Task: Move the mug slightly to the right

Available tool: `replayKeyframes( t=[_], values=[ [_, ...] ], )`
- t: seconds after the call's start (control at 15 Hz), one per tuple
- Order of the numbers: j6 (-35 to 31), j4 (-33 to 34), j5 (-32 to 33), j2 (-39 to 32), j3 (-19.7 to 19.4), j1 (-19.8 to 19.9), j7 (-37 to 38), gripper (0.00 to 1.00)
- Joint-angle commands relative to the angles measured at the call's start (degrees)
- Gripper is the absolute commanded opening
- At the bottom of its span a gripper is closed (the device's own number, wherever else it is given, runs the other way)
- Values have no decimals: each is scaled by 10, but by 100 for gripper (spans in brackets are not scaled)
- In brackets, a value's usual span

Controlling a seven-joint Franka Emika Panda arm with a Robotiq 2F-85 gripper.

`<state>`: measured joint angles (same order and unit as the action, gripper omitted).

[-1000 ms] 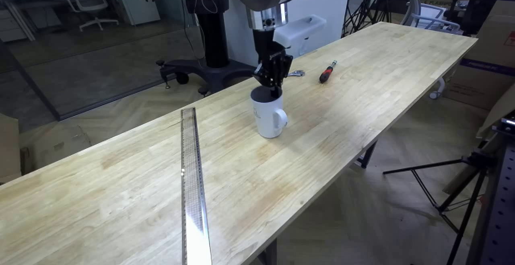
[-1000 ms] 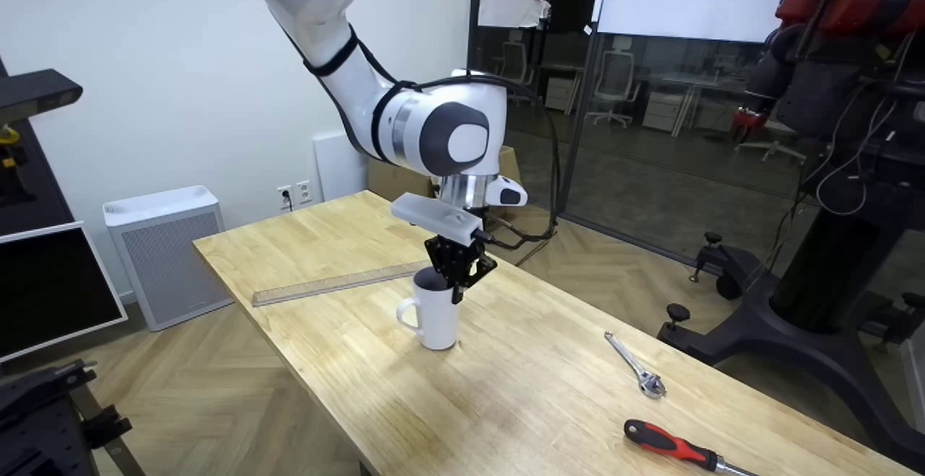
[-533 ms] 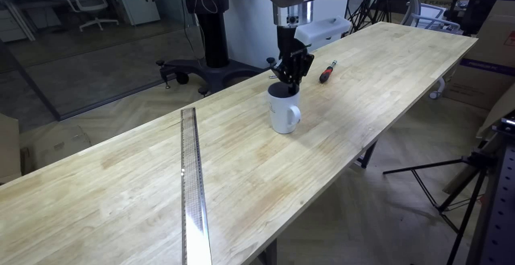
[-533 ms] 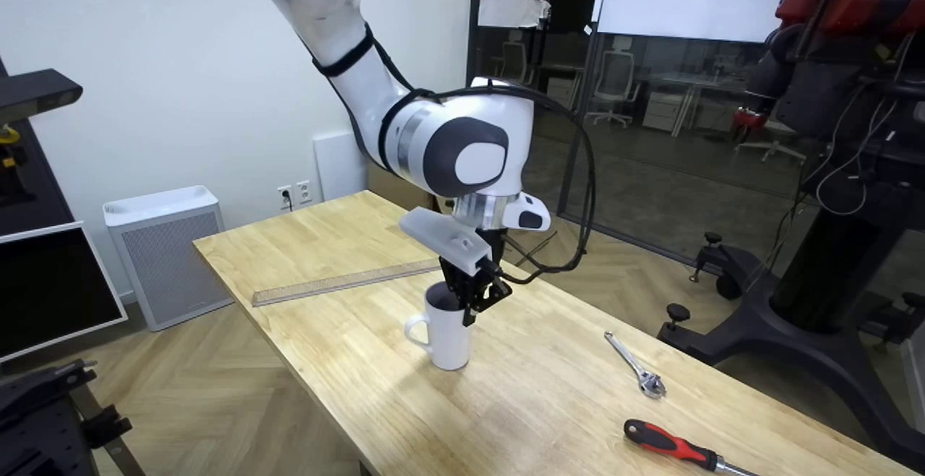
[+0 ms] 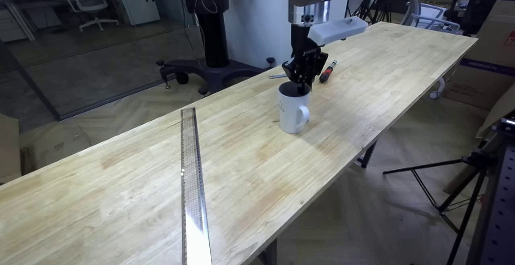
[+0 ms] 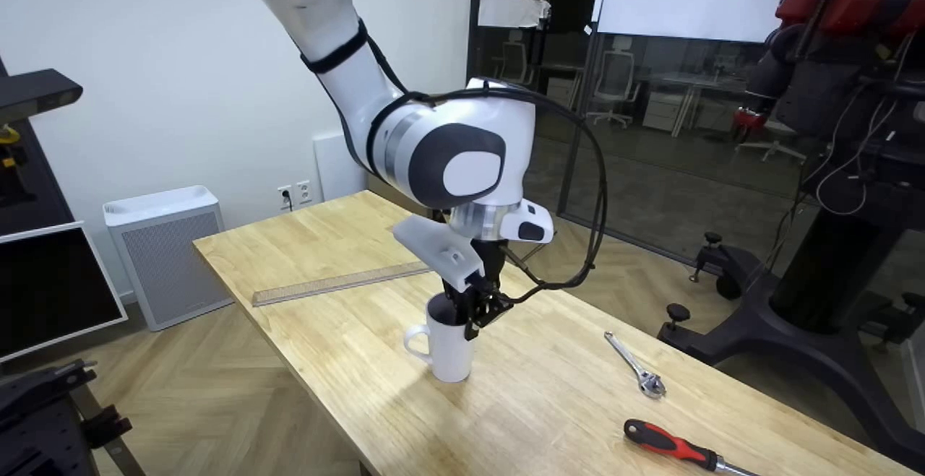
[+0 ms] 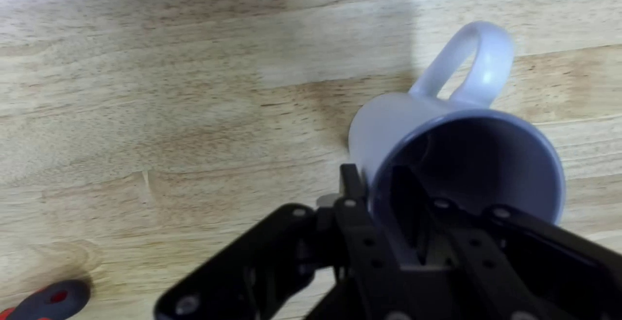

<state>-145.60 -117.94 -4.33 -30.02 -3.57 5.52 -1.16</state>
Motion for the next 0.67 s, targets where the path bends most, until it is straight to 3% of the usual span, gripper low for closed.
replayKeyframes(
  t=[0.0,0.4,0.47,0.6],
  values=[
    [-12,-35,-3,41,-4,-3,25,55],
    [-26,-55,11,78,-14,-13,42,95],
    [-29,-59,15,86,-17,-17,47,100],
    [-29,-63,19,99,-20,-22,56,100]
  ],
)
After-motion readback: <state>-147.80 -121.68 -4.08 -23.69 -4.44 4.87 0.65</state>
